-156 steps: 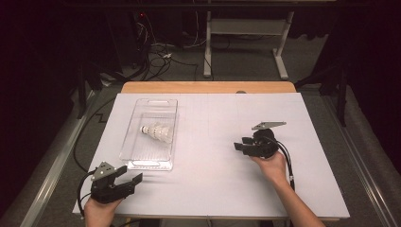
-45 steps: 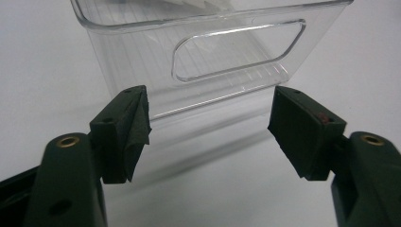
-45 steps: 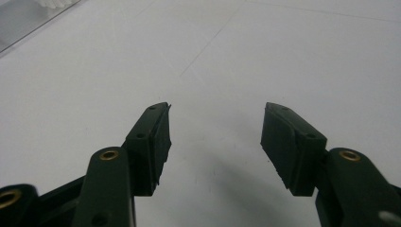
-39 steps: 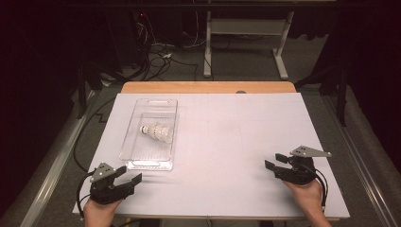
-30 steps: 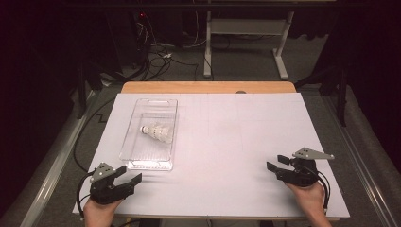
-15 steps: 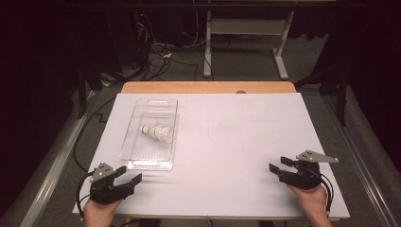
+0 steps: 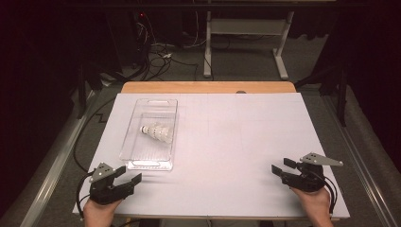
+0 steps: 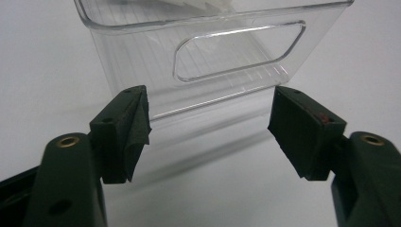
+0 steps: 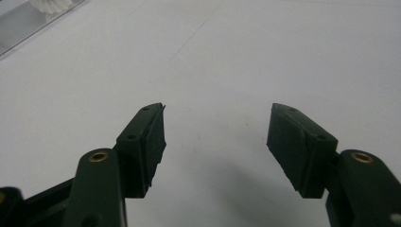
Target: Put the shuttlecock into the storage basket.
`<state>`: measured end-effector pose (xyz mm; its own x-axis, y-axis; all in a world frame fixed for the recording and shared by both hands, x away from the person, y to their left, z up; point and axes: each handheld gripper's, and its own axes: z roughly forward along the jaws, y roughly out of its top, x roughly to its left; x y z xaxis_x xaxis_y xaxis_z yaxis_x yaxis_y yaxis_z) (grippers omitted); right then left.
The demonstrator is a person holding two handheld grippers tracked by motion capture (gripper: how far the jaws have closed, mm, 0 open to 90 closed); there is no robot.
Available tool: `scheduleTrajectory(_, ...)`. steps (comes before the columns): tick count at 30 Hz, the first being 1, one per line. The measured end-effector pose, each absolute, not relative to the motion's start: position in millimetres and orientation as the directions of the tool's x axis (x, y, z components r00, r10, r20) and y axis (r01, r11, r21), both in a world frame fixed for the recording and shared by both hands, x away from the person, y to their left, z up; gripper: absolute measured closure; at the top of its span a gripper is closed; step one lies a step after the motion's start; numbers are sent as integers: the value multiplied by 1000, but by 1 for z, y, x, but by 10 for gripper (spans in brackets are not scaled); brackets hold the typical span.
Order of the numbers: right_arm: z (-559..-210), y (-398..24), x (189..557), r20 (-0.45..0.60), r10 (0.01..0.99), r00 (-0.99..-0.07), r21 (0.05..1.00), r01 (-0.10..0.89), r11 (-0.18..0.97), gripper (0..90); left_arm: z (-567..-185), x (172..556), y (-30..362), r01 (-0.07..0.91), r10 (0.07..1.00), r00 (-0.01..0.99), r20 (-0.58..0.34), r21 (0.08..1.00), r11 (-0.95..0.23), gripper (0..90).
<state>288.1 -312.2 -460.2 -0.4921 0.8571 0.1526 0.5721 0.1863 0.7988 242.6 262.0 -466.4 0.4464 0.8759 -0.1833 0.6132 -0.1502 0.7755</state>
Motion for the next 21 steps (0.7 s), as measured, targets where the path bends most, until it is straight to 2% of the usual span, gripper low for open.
scheduleTrajectory(21,-460,-317,282,174,860,-479,806,571,155,377,-466,242,262,612,875,449,-180,776,-155,306)
